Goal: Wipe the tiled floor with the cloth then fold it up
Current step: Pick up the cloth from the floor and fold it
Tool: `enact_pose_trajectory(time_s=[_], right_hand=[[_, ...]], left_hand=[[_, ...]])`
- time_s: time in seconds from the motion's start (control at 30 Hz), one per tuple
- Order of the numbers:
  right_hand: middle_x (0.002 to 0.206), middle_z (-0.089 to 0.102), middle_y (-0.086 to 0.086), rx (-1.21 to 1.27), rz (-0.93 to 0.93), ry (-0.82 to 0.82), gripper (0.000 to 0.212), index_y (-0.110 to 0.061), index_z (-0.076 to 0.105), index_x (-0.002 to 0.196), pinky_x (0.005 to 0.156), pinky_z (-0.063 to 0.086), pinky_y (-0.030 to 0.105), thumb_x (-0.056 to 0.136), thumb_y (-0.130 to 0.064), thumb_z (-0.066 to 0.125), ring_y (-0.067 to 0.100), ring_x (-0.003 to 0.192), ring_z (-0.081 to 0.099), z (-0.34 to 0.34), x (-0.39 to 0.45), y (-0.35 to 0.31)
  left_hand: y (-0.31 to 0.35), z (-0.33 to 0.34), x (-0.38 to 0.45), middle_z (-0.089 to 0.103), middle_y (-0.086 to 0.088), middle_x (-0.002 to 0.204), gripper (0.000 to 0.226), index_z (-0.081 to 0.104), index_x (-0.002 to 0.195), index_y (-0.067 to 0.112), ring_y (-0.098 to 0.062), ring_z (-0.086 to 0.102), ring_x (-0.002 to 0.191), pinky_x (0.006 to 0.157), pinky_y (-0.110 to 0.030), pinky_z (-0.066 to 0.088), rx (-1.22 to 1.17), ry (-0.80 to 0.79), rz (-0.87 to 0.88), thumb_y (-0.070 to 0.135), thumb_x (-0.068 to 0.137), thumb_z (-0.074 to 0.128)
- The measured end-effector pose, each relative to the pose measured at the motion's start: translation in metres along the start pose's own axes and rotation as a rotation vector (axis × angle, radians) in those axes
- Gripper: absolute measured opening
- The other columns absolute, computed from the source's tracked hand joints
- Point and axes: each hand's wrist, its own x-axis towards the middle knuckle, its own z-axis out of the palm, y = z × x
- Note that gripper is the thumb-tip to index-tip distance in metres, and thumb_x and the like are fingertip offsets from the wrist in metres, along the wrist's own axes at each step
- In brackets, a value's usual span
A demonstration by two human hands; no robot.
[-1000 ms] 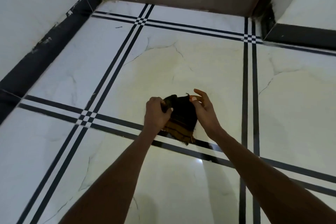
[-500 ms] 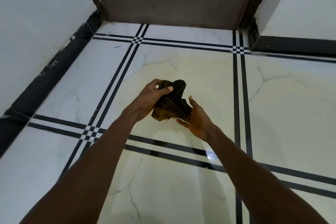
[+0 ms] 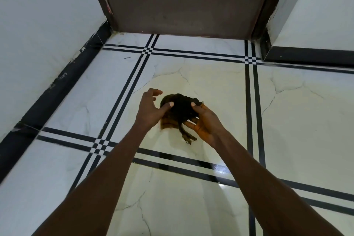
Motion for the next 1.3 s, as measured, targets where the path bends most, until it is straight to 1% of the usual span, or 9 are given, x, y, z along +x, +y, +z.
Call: enact_pose_trajectory(time_s=[0.2,0.33,0.47,0.6,0.77,0.93,1.07,1.17,1.3], right_hand=[[0.118,0.078,0.015,-0.104,-0.040,0.017,0.026,-0.007,0.067,0.128,0.083,0.065,0.041,0.104,-0.016,0.061,0.031,0.105,0.077,0.045,-0.036,-0.035],[0.101,0.082,0.007,-0.128,-0.029,0.026,0.017,-0.009,0.072,0.110,0.090,0.062,0.039,0.107,-0.017,0.057,0.024,0.094,0.080,0.084,-0.086,-0.078],[0.114,0.080,0.011,-0.078,-0.001,0.050,0.021,-0.008,0.069,0.118,0.095,0.060,0.043,0.108,-0.018,0.054,0.027,0.105,0.077,0.135,-0.155,-0.145],[0.127,0.073,0.020,0.027,0.009,0.084,0.026,-0.004,0.060,0.131,0.087,0.063,0.047,0.108,-0.014,0.053,0.033,0.110,0.074,0.197,-0.235,-0.223],[0.127,0.071,0.018,0.026,0.017,0.140,0.025,-0.009,0.059,0.132,0.096,0.060,0.044,0.108,-0.013,0.052,0.032,0.114,0.072,0.263,-0.331,-0.293],[0.128,0.070,0.016,-0.039,0.051,0.167,0.022,-0.012,0.059,0.128,0.097,0.059,0.047,0.112,-0.014,0.045,0.032,0.114,0.071,0.301,-0.407,-0.336],[0.135,0.066,0.020,-0.203,0.113,0.185,0.027,-0.004,0.053,0.136,0.104,0.054,0.050,0.110,-0.011,0.048,0.033,0.113,0.070,0.311,-0.455,-0.351],[0.132,0.067,0.020,-0.274,0.148,0.233,0.029,-0.001,0.053,0.137,0.100,0.056,0.047,0.109,-0.009,0.050,0.033,0.114,0.070,0.310,-0.481,-0.355],[0.117,0.065,0.014,-0.724,0.195,0.286,0.048,-0.002,0.053,0.141,0.098,0.055,0.044,0.100,-0.021,0.070,0.025,0.104,0.063,0.303,-0.506,-0.363]], left_hand=[[0.064,-0.018,-0.022,0.069,0.003,0.115,0.047,0.066,0.110,0.020,-0.014,0.065,0.102,0.078,-0.022,0.050,0.048,-0.235,-0.006,0.045,0.077,0.087],[0.118,-0.049,-0.040,0.068,-0.001,0.112,0.032,0.068,0.109,0.017,-0.017,0.067,0.098,0.081,-0.023,0.054,0.117,-0.177,0.051,0.031,0.085,0.082],[0.203,-0.107,-0.059,0.069,-0.001,0.107,0.013,0.069,0.104,0.012,-0.015,0.068,0.096,0.085,-0.021,0.055,0.090,-0.186,0.068,0.024,0.098,0.068],[0.306,-0.177,-0.083,0.069,-0.001,0.109,0.017,0.064,0.113,0.010,-0.009,0.067,0.094,0.079,-0.009,0.053,0.033,-0.230,0.031,0.023,0.105,0.057],[0.417,-0.263,-0.111,0.065,-0.013,0.117,0.022,0.051,0.121,0.015,-0.032,0.068,0.110,0.101,-0.050,0.057,-0.093,-0.180,-0.110,0.031,0.110,0.041],[0.519,-0.347,-0.133,0.062,-0.011,0.123,0.033,0.046,0.135,0.015,-0.023,0.065,0.115,0.101,-0.042,0.059,-0.077,-0.086,-0.133,0.036,0.110,0.039],[0.591,-0.399,-0.144,0.063,-0.006,0.118,0.032,0.046,0.137,0.014,-0.017,0.065,0.106,0.084,-0.024,0.058,0.020,-0.087,-0.009,0.030,0.110,0.042],[0.632,-0.429,-0.152,0.066,-0.007,0.111,0.028,0.048,0.132,0.015,-0.016,0.068,0.097,0.082,-0.028,0.060,0.110,-0.070,0.110,0.032,0.110,0.043],[0.671,-0.456,-0.162,0.059,-0.001,0.111,0.015,0.048,0.121,0.021,-0.009,0.063,0.094,0.074,-0.015,0.054,0.175,-0.071,0.181,0.030,0.109,0.046]])
